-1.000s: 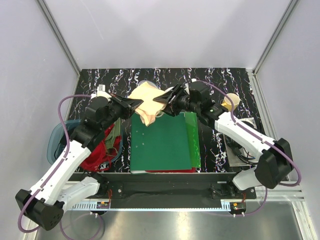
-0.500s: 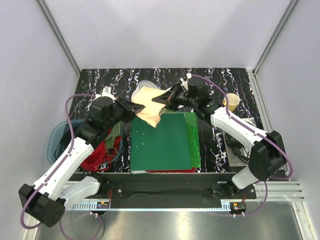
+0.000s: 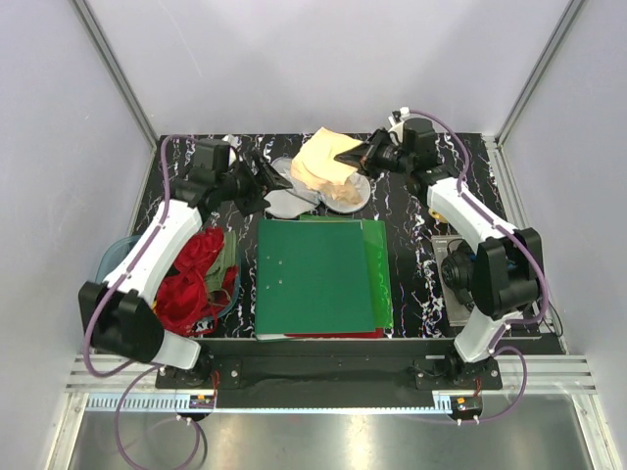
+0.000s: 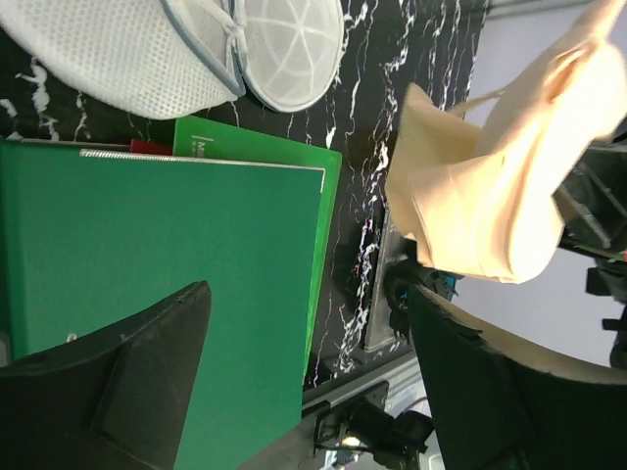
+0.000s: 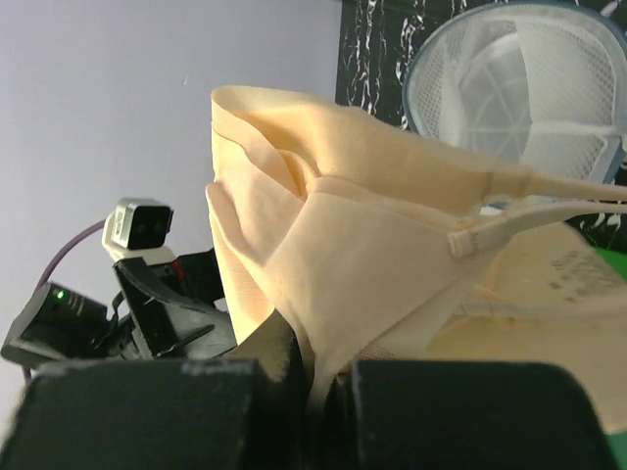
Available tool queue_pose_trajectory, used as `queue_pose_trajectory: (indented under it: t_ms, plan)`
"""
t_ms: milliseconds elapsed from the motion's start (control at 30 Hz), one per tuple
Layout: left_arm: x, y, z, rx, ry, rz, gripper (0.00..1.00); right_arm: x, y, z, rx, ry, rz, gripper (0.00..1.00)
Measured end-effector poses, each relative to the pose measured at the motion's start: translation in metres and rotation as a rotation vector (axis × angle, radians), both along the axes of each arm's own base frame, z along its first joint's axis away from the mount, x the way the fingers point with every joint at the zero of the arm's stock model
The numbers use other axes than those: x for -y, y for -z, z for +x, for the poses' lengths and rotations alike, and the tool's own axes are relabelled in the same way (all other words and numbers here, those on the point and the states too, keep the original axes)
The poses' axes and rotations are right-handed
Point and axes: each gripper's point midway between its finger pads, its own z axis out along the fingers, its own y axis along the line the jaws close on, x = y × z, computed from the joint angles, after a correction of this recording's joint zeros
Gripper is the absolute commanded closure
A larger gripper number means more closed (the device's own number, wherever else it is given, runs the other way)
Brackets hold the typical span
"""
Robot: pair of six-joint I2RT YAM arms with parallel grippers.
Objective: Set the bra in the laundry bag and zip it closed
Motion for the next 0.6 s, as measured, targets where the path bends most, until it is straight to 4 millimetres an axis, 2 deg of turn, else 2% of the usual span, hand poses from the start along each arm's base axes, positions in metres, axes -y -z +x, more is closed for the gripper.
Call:
queue_pose_trajectory:
  t_ms: [67, 133, 233, 300, 467, 600]
  plan:
    - [0.007, 0.003, 0.012, -0.019, 0.036, -0.006, 0.05, -0.001, -0.003, 0.008, 0.013, -0.008, 0.0, 1.0]
    - [0.015, 0.003, 0.021, -0.022, 0.074, -0.029, 0.01, -0.003, -0.007, 0.011, 0.022, -0.022, 0.0, 1.0]
    - [0.025, -0.001, 0.021, -0.013, 0.123, -0.073, 0.01, -0.004, -0.006, 0.006, 0.034, -0.055, -0.014, 1.0]
    - [0.03, -0.011, 0.018, 0.013, 0.155, -0.102, 0.01, -0.005, 0.001, 0.001, 0.024, -0.082, -0.032, 1.0]
    - [0.032, -0.039, -0.007, 0.081, 0.216, -0.156, 0.01, -0.001, 0.023, -0.032, -0.034, -0.17, -0.08, 1.0]
    - [0.033, -0.053, -0.034, 0.112, 0.269, -0.187, 0.01, 0.004, 0.017, -0.065, -0.025, -0.257, -0.099, 1.0]
